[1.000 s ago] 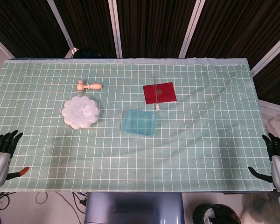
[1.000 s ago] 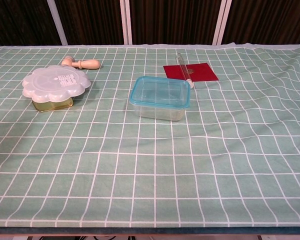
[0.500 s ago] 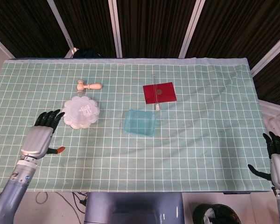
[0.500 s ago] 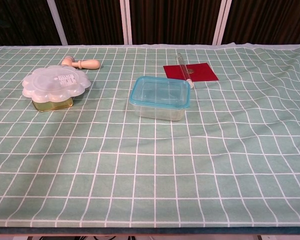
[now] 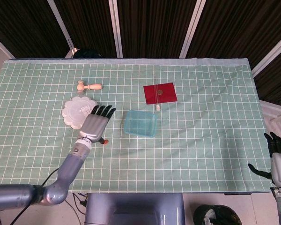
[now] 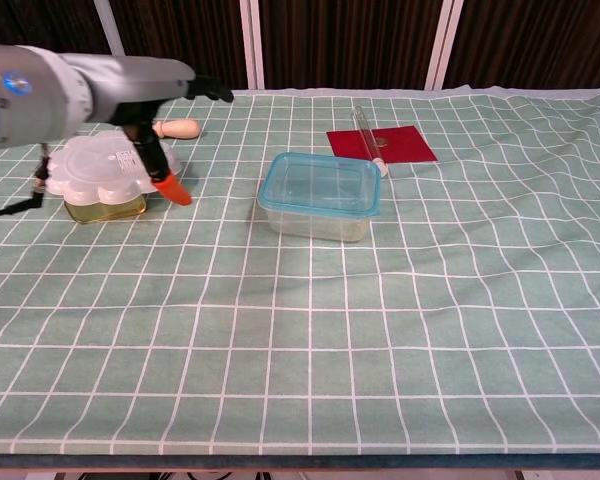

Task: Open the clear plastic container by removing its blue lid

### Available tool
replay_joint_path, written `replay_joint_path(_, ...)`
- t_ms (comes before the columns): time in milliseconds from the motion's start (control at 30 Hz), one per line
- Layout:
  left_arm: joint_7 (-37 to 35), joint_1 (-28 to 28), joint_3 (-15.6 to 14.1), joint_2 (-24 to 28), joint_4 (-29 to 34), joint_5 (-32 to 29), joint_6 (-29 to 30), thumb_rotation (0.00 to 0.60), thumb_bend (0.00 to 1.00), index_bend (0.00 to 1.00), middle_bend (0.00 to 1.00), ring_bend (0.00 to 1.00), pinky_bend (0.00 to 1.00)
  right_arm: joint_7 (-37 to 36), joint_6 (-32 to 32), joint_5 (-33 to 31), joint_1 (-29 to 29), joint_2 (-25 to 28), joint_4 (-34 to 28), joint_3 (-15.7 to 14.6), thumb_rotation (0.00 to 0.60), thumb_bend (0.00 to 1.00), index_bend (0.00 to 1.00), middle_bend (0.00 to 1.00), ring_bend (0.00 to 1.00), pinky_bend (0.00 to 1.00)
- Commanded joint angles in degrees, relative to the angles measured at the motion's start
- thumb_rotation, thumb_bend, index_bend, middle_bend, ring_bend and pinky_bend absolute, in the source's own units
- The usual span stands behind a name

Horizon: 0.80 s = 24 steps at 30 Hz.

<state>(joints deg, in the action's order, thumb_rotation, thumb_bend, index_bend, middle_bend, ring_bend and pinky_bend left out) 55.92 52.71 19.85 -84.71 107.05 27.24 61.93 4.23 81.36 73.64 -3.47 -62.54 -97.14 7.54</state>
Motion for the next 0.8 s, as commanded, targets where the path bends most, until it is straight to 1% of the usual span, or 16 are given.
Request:
replay_joint_path(33, 4.3, 6.6, 1.3, -5.7, -5.4, -7.0, 1.2, 0.600, 0.00, 0.00, 0.00, 0.00, 0.03, -0.2, -0.3, -0.5, -0.1, 0.1, -0.1, 0.1, 0.600, 0.26, 0.00, 0.00, 0.00, 0.00)
replay_joint_path(200, 5.3, 10.6, 1.4, -8.9, -9.7, -10.8, 1.4, 0.600, 0.00, 0.00, 0.00, 0.00, 0.02, -0.5, -0.9, -1.0, -0.3, 0.1, -0.1, 0.3, 0.600, 0.26, 0.00, 0.00, 0.00, 0.00)
replay_joint_path(400, 5.2, 13.8, 1.4, -11.2, -14.5, -13.4, 0.8, 0.600, 0.00, 0.00, 0.00, 0.00, 0.01, -0.5, -1.5, -1.5, -0.6, -0.1, -0.2, 0.3, 0.600, 0.26, 0.00, 0.00, 0.00, 0.00)
replay_joint_path(533, 4.7, 15.7, 1.3, -12.8, -18.1, -15.4, -1.3, 0.600, 0.00, 0.00, 0.00, 0.00, 0.01, -0.5, -1.9, -1.8, -0.7, -0.1, -0.2, 0.3, 0.600, 0.26, 0.00, 0.00, 0.00, 0.00)
replay_joint_path(800, 3.9, 18.8, 1.1, -15.9, -24.1, -17.0, -5.1, 0.600, 0.00, 0.00, 0.00, 0.00, 0.01, -0.8, -2.5, -2.0, -0.9, 0.2, -0.5, 0.1, 0.600, 0.26, 0.00, 0.00, 0.00, 0.00)
